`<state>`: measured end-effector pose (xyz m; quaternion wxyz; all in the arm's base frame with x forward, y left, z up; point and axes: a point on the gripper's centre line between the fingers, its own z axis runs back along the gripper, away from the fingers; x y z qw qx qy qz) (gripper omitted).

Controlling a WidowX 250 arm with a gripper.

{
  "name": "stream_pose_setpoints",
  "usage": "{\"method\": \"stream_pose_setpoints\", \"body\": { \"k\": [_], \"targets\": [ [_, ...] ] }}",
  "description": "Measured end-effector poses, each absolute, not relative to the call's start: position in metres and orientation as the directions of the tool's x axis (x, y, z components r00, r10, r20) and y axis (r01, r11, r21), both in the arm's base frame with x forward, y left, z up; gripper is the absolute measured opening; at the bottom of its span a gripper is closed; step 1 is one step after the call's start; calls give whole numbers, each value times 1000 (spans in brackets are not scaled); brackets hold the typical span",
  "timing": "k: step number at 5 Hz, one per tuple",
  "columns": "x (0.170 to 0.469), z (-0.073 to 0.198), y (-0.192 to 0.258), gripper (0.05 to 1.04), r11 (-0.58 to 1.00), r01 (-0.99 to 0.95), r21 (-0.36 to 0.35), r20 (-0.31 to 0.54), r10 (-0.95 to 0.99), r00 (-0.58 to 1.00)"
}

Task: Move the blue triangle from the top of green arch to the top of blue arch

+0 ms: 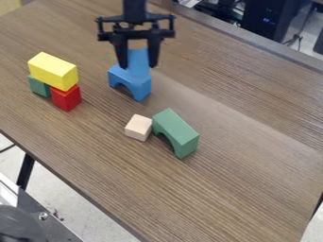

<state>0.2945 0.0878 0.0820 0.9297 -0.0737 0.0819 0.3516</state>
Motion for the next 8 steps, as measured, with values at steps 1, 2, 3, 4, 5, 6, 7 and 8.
{"method": "stream_pose_setpoints", "body": {
  "k": [1, 2, 3, 4, 5, 6, 7, 8],
  "targets": [
    [295, 88, 106, 576, 703, -707, -72, -188, 687, 702],
    [300, 97, 117, 576, 675, -736, -55, -145, 724, 674],
    [299, 95, 122, 575, 631, -776, -7, -154, 766, 624],
    [295, 95, 132, 575, 576, -817, 8, -154, 808, 569],
    [293, 97, 140, 575, 555, -832, 3, -154, 822, 548],
    [296, 79, 134, 575, 582, -813, 38, -202, 801, 564],
    [301, 77, 121, 575, 607, -794, 37, -213, 781, 587],
    [306, 75, 117, 575, 622, -783, -3, -203, 766, 609]
  ]
}}
